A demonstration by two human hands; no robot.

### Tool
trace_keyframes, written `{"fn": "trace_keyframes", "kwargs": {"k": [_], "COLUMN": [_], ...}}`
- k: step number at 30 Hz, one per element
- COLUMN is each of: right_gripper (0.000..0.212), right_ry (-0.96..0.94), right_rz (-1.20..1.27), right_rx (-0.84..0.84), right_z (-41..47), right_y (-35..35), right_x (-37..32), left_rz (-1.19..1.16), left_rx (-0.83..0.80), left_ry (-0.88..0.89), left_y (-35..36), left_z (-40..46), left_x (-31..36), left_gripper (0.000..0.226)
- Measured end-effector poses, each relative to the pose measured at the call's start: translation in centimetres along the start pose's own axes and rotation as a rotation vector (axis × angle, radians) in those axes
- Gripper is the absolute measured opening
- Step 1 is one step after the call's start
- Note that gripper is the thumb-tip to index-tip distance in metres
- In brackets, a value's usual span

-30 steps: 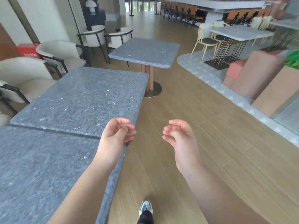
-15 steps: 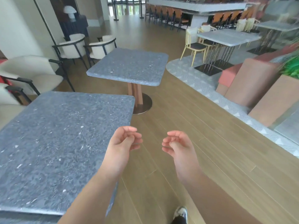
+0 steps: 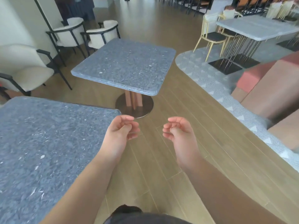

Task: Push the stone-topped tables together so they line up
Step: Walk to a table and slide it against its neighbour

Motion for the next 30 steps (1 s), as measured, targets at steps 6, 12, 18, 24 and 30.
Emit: {"fn": "trace_keyframes", "kwargs": {"k": [6,12,18,24,30], "right_gripper": [0.039,0.037,0.036,0.031,0.033], "right_ry": [0.072,0.119,0.238,0.347,0.556], "right_rz": [-0.04,-0.098,-0.175,-0.214,-0.309], "right_rx": [-0.04,-0.029,0.065,0.113,0.048], "right_z": [12.1,25.1,37.9,47.3,56.2], "right_y": [2.4,5.7,8.0,7.6,6.9], "right_x": [2.0,5.4,8.7,12.9,20.3], "left_rz": [0.001,0.003,-0.018,-0.083,-0.144], "left_rx": [0.044,0.014,-0.011,0.003,0.051], "left_ry": [-0.089,-0.185,-0.376,-0.675,-0.923], "left_y": [1.8,3.5,6.1,9.9,13.5], "left_z": [11.0,25.2,40.4,49.2,54.7], "left_x": [-1.1,-2.6,-3.0,-7.4,-13.4], "left_gripper": [0.025,0.025,0.022,0.019,0.015]}}
Point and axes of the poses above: each hand's wrist, its own z-axis towards the middle knuckle, its own y-axis out of the palm, x = y × z, the point moved 7 cm from there along z, towards the middle knuckle, and after that the axes turned 6 degrees about -y, right-handed, at the moved point
